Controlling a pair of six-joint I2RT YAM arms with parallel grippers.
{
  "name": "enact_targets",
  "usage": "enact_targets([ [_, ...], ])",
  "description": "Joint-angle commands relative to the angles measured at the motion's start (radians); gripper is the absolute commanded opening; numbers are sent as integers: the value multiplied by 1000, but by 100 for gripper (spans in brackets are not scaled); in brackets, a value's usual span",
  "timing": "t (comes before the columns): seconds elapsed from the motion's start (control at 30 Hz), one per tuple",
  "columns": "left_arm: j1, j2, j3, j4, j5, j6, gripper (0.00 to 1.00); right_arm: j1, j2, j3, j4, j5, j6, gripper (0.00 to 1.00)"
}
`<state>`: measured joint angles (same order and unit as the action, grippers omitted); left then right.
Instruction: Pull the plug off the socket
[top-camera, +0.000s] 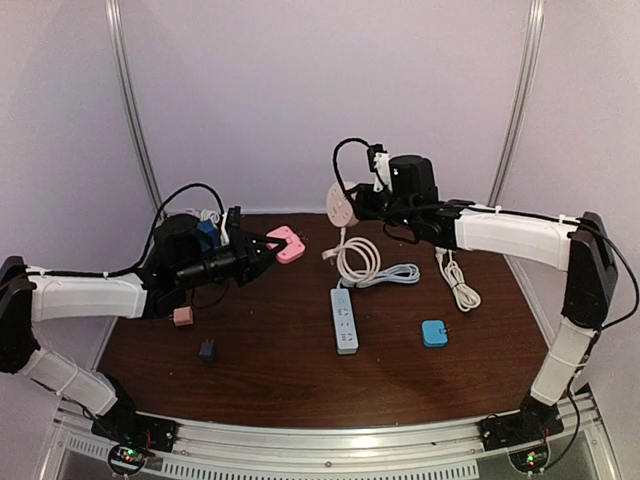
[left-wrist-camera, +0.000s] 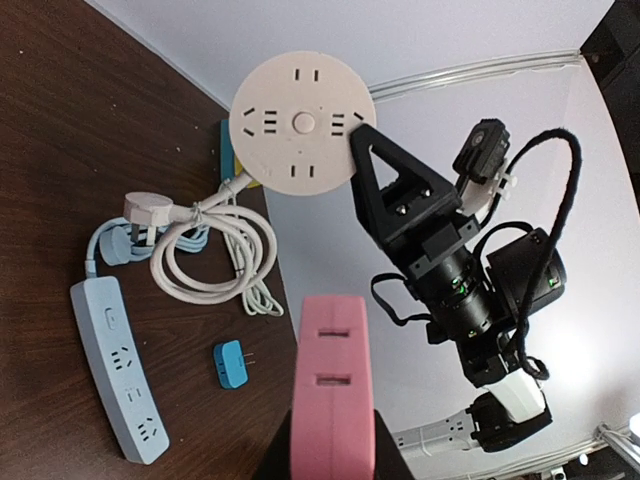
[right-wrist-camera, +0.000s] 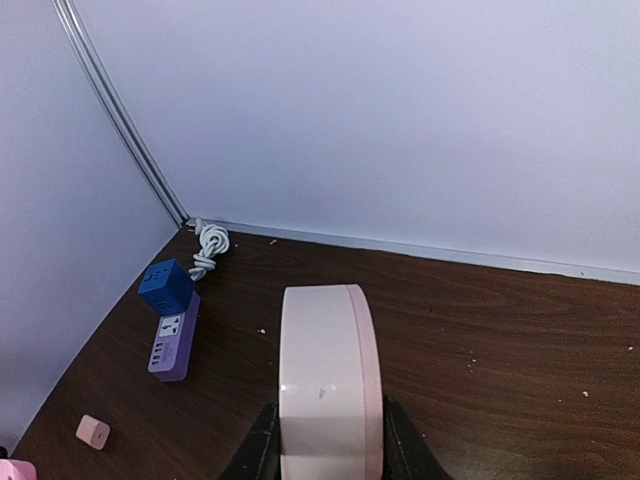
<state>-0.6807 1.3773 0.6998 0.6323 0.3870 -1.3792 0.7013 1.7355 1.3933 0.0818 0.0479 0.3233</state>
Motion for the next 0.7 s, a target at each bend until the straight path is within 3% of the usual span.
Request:
enact_targets([
  [0.0,18,-63,65,-262,-3,150,0,-21,100,96,140,-183,175,0],
  [0.27,18,-50,180,-661,-15,372,0,-88,339,259,241,-339,406,0],
  [0.5,18,-6,206,-762,17,445,0,-122,526,398,280,-396,497,0],
  [0.67,18,39,199,-743,65,460,0,-157,649,480,329,-471,571,0],
])
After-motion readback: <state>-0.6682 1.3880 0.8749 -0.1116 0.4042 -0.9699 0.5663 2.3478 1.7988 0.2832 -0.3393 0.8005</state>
